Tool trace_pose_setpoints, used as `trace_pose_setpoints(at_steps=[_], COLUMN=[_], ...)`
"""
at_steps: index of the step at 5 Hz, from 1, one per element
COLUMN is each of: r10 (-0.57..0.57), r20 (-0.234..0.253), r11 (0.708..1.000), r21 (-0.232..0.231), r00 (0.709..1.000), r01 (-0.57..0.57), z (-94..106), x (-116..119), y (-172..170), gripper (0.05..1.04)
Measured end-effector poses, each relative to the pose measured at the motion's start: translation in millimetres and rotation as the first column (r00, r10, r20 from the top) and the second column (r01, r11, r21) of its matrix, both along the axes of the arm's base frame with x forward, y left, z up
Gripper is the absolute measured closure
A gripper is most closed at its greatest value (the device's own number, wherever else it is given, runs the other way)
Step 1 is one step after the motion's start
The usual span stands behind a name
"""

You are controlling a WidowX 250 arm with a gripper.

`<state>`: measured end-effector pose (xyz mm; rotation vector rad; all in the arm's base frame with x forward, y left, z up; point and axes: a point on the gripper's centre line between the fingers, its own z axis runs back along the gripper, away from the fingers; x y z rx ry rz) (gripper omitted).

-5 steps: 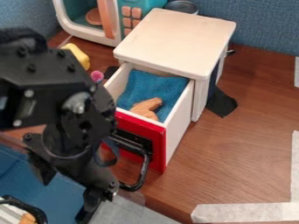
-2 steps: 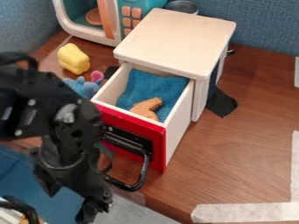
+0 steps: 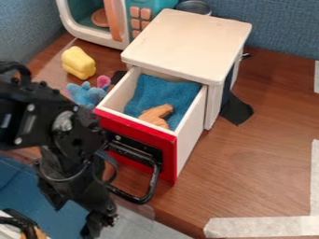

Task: Close the drawer

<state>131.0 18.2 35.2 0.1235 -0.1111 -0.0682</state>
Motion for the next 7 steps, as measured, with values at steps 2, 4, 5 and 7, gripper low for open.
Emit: trace_pose_setpoints(at_steps=[2, 4, 5, 7], r10=[0.029, 0.033, 0.039, 0.034], r20=[-0.006, 0.02, 0.021, -0.002], r11=[1.0, 0.999, 0.999, 0.999], r21=[0.002, -0.006, -0.002, 0.021], r00=[1.0, 0.999, 0.999, 0.999], r01=[-0.029, -0.033, -0.039, -0.034], z=[-8.5, 1.9, 2.4, -12.3], x=[10, 28, 35, 42], y=[1, -10, -12, -10], gripper=[0.083, 0.083, 0.083, 0.083])
